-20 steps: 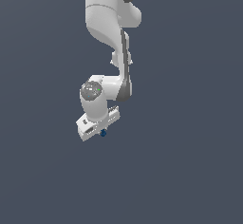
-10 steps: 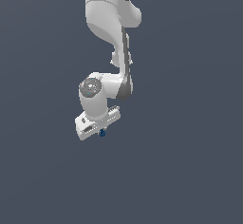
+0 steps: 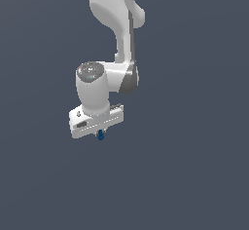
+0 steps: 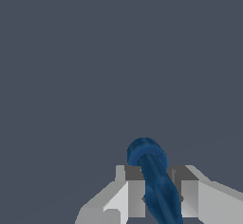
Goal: Pick up the object and move it to a goal position.
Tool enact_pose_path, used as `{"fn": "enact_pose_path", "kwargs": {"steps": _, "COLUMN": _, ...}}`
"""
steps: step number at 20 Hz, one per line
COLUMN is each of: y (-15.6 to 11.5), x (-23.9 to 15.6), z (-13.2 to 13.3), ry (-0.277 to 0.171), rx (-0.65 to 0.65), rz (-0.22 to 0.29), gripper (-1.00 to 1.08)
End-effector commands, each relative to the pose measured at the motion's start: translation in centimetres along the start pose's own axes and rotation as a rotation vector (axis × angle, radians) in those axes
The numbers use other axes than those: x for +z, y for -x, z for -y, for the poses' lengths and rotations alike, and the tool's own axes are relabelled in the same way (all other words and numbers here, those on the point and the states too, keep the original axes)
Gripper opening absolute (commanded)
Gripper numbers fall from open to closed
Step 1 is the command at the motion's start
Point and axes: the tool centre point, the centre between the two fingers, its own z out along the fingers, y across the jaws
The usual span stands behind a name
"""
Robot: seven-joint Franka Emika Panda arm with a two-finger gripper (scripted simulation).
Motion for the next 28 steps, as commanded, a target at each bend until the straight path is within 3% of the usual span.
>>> {"fn": "enact_pose_path", "kwargs": {"steps": 1, "y": -0.8, "x": -2.5, "z": -0.8, "ry": 0.028, "rx": 0.054, "rz": -0.015, "gripper": -1.00}}
{"fn": "enact_pose_path", "kwargs": {"steps": 13, "y": -3.2, "x": -14.5, "z": -4.0, "ry": 0.166, "rx": 0.316, "rz": -0.080, "gripper": -1.00}}
{"fn": "enact_pose_path", "kwargs": {"steps": 28, "y": -4.3, "x": -29.7, "z": -6.3, "ry": 0.339, "rx": 0.633, "rz": -0.152, "gripper": -1.00}}
